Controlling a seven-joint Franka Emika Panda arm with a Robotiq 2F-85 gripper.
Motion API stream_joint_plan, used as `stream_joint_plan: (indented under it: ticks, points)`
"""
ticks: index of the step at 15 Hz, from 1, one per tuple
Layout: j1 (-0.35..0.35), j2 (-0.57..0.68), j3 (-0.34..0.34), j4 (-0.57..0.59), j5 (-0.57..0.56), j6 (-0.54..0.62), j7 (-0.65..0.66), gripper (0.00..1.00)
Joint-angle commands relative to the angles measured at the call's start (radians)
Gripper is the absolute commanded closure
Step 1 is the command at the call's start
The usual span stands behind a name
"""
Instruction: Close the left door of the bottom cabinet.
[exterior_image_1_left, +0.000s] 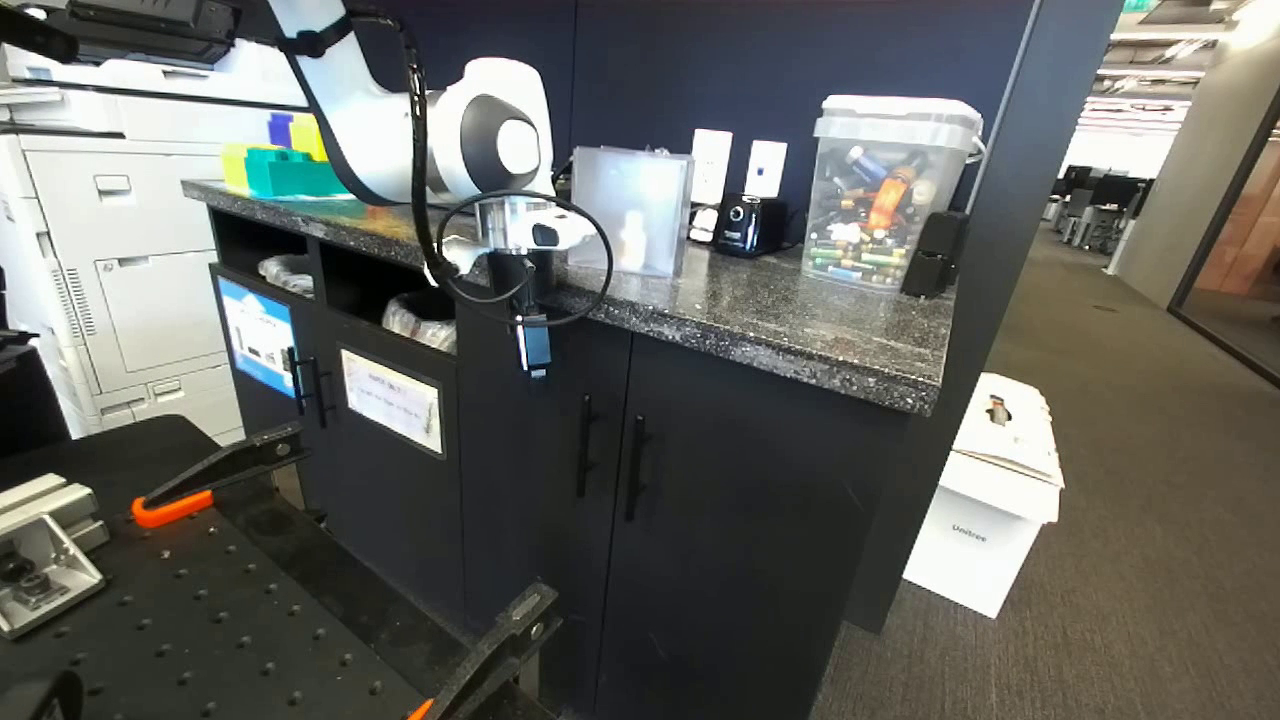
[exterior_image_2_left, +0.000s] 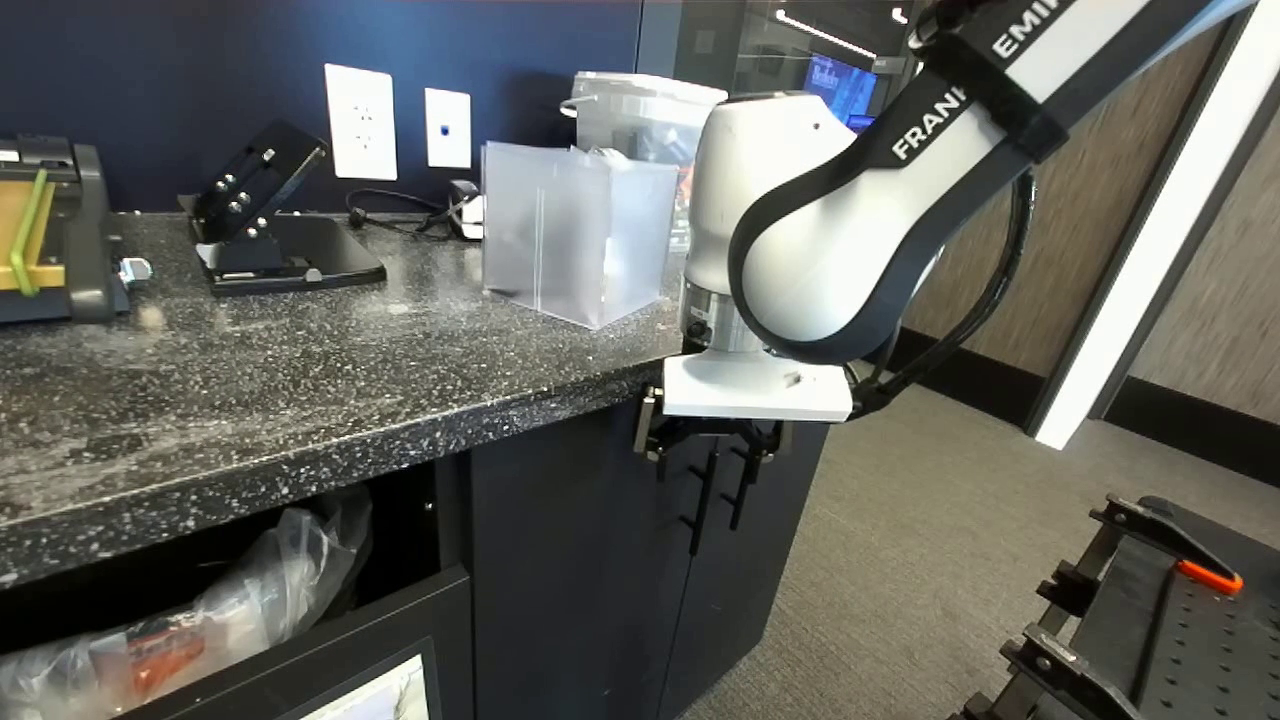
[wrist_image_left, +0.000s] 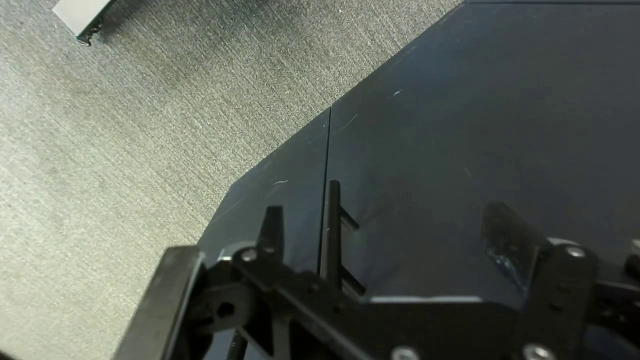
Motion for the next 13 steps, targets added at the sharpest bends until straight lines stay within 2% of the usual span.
stream_joint_plan:
  ticks: [1, 9, 10, 11, 13]
  points:
    - [-0.027, -0.125, 0.098, -0.195, -0.014, 0.066, -0.090, 0.00]
    - [-0.019, -0.119, 0.096, -0.195, -0.016, 0.074, -0.084, 0.00]
    - [0.019, -0.118, 0.053, -0.196, 0.054, 0.039, 0.113, 0.00]
    - [-0.016, 0.006, 0.016, 0.002, -0.022, -0.001, 0.014, 0.00]
    - [-0.016, 0.006, 0.016, 0.002, -0.022, -0.001, 0.014, 0.00]
